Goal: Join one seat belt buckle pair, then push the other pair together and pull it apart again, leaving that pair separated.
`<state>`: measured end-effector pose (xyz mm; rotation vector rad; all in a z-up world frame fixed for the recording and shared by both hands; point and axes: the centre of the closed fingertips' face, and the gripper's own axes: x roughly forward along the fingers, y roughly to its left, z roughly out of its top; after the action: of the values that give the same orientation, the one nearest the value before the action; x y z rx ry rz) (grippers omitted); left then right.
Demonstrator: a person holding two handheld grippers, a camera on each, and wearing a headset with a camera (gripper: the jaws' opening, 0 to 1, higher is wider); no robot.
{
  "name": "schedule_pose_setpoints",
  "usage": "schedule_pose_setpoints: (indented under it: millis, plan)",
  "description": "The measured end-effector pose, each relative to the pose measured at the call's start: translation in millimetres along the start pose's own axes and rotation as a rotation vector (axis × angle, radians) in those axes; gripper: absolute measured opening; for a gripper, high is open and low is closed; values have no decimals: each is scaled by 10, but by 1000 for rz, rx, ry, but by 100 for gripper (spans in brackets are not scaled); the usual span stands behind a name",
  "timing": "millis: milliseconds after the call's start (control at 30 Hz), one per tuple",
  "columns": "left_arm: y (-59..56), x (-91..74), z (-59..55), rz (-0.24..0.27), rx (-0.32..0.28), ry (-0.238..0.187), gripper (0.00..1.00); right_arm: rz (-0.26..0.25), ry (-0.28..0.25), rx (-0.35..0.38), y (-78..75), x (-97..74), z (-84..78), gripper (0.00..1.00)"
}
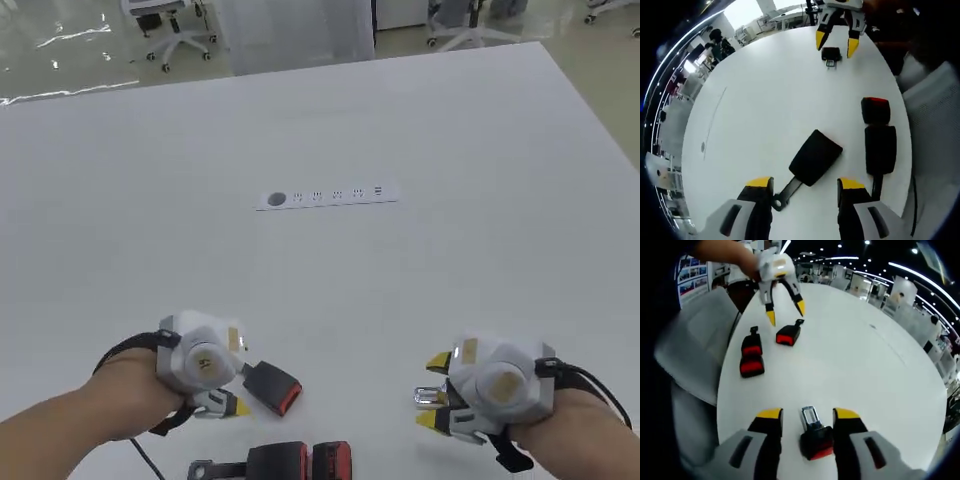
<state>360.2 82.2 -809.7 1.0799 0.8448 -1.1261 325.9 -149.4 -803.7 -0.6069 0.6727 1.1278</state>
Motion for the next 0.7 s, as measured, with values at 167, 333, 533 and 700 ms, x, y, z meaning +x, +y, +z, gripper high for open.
schedule_pose_setpoints:
  millis: [167, 333, 533, 700]
  plan:
    - [-65, 134, 38, -53, 155, 39, 51, 12, 38, 7, -16, -24, -197, 40]
    - [-92, 229, 144, -92, 212, 30, 48, 32, 74, -17, -29, 1, -321, 40]
    - [-78, 310, 196, -120, 205, 28, 43, 35, 123, -20, -156, 23, -516, 37]
    - [-98, 348, 185, -142, 176, 25, 34, 68, 133, -39, -159, 20, -553, 37]
